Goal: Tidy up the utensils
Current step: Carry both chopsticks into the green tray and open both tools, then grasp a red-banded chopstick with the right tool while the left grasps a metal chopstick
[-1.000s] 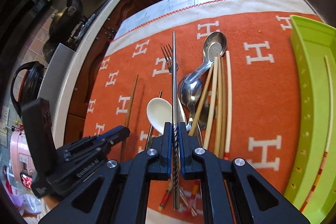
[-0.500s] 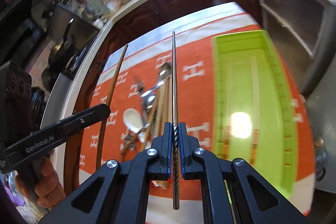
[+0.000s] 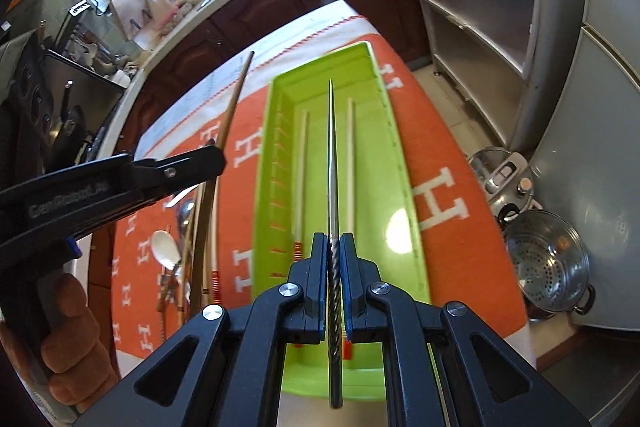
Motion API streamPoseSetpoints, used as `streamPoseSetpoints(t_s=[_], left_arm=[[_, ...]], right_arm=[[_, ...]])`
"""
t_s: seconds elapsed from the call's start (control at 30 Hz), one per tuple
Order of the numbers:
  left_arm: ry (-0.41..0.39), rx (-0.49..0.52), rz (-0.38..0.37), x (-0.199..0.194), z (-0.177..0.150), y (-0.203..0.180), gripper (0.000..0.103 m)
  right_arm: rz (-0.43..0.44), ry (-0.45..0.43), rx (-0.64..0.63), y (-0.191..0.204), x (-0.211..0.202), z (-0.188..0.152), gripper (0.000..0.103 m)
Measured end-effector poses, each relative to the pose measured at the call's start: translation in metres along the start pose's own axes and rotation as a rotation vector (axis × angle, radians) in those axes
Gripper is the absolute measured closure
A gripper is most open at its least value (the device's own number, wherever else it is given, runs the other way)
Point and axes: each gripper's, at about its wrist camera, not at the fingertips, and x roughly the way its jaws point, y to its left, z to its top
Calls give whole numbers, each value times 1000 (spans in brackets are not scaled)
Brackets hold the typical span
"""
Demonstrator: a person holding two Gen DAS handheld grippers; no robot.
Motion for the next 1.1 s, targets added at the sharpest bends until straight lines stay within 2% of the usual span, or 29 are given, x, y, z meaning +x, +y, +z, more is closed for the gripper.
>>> streamPoseSetpoints(t_s=[0.07, 0.13, 0.2, 0.27, 0.57, 0.63, 0.7, 0.77, 1.1], left_arm=[[24, 4, 2, 10, -2, 0, 99], [41, 7, 6, 18, -5, 1, 99], [57, 23, 12, 23, -9, 1, 98], [61, 32, 34, 25, -13, 2, 98], [33, 56, 99, 2, -27, 23, 97], [17, 72, 117, -7, -32, 28, 92], [-1, 80, 133, -17, -38, 33, 81], [-25, 82, 154, -27, -43, 39, 74], [-150, 53, 275, -95, -68, 91, 68]], right_arm=[[-23, -8, 1, -6, 4, 1, 95], [-37, -11, 11, -14, 9, 6, 90], [-40, -16, 19, -16, 13, 7, 77], [-47, -26, 10, -14, 19, 10, 74], [-51, -40, -32, 12, 22, 6, 74], [-51, -40, -44, 18, 22, 4, 74], [-45, -40, -57, 24, 20, 2, 74], [-45, -41, -72, 30, 18, 0, 74], [-25, -32, -134, 67, 18, -11, 74]])
